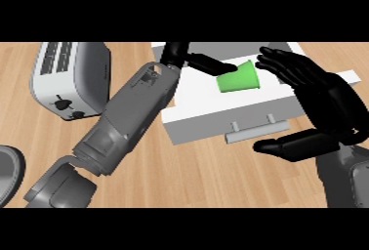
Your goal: Pick up the cup, place it into the drawer and close the drawer
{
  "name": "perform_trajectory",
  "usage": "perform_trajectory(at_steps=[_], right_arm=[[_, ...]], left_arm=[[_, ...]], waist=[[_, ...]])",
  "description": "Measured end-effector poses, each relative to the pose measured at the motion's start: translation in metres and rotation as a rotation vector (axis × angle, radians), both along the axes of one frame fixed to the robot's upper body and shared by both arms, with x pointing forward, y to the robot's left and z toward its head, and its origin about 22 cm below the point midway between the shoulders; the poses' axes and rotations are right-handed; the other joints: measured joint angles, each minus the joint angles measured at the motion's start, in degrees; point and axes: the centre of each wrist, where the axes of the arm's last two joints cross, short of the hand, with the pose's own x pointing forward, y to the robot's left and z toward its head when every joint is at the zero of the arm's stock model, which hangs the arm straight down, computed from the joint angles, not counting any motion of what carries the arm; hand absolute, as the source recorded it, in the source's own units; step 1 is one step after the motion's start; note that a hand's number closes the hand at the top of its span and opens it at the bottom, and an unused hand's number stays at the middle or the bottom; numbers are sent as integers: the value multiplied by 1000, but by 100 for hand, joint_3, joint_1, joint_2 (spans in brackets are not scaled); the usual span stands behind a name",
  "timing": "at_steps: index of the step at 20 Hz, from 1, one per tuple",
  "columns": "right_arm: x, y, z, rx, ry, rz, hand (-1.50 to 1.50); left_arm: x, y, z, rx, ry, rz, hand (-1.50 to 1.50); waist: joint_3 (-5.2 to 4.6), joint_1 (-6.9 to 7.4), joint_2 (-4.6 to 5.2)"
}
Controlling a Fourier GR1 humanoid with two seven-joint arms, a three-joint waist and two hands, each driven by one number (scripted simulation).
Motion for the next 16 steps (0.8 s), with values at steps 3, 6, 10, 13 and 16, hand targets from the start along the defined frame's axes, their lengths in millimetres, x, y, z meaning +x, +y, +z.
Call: perform_trajectory(at_steps=[3, 6, 10, 13, 16], right_arm=[[0, 13, 0, -14, 9, 138, 150], [-1, 19, -3, -93, 48, 251, 150], [-7, 15, -7, -310, 101, 320, -150], [-10, 10, -12, -456, 132, 302, -150], [-16, 6, -13, -595, 109, 230, -150]], left_arm=[[-1, -1, 3, -96, -31, -21, -150], [-1, -1, 6, -174, -69, -16, -150], [-1, -1, 7, -233, -98, 21, -150], [-1, 0, 4, -258, -105, 43, -150], [0, 1, 4, -276, -100, 62, -150]], waist=[[-5, 6, 4], [-8, 72, -29], [-11, 245, -95], [-9, 420, -131], [-5, 604, -171]])
